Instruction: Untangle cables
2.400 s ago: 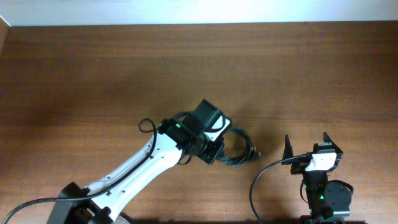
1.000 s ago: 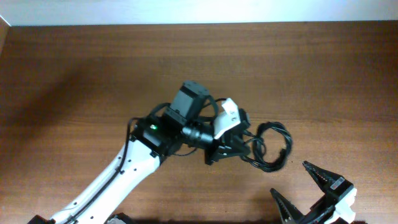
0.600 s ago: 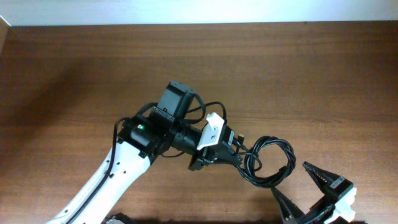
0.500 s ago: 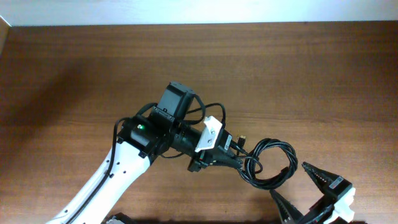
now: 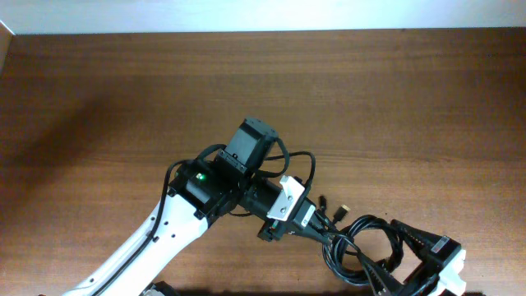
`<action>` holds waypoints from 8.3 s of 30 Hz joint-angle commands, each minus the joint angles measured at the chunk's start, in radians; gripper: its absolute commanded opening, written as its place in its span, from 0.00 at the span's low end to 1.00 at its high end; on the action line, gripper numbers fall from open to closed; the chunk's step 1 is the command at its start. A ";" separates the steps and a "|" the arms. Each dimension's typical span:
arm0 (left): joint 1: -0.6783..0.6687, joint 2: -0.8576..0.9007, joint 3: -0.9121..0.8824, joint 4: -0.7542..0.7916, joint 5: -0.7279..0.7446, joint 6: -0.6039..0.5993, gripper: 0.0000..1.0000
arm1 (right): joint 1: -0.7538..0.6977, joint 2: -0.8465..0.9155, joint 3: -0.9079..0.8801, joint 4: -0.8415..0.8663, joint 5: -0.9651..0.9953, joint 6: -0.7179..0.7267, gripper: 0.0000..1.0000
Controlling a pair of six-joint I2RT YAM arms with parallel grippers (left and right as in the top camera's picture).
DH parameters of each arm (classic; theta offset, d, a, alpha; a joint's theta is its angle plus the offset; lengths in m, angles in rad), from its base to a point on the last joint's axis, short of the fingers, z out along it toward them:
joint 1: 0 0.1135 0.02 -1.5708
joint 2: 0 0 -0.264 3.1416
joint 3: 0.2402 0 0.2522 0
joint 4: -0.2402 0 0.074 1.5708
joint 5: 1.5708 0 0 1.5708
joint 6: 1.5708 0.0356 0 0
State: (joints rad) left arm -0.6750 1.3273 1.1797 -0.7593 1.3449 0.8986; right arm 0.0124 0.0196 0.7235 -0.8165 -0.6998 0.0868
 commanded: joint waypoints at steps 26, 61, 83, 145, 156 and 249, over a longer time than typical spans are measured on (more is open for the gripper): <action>-0.006 -0.022 0.022 0.071 0.026 -0.022 0.00 | -0.006 0.006 0.004 -0.025 -0.087 -0.003 0.72; -0.075 -0.019 0.021 0.330 -0.532 -0.721 0.00 | -0.006 0.006 0.004 -0.034 -0.052 -0.003 0.04; -0.075 -0.019 0.021 0.332 -0.858 -1.088 0.00 | -0.006 0.006 0.004 -0.044 -0.056 -0.003 0.70; -0.138 -0.019 0.019 0.531 -0.584 -0.967 0.00 | -0.006 0.006 0.004 -0.134 -0.079 -0.423 0.04; -0.138 -0.019 0.019 0.507 -0.595 -0.966 0.00 | -0.006 0.006 0.004 -0.134 -0.075 -0.420 0.77; -0.055 -0.020 0.019 1.039 0.229 -2.001 0.00 | -0.006 0.006 -0.073 0.159 0.241 -0.331 0.69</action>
State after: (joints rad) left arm -0.7311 1.3174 1.1801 0.2737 1.5604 -1.1156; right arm 0.0032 0.0345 0.6533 -0.7025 -0.5228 -0.2829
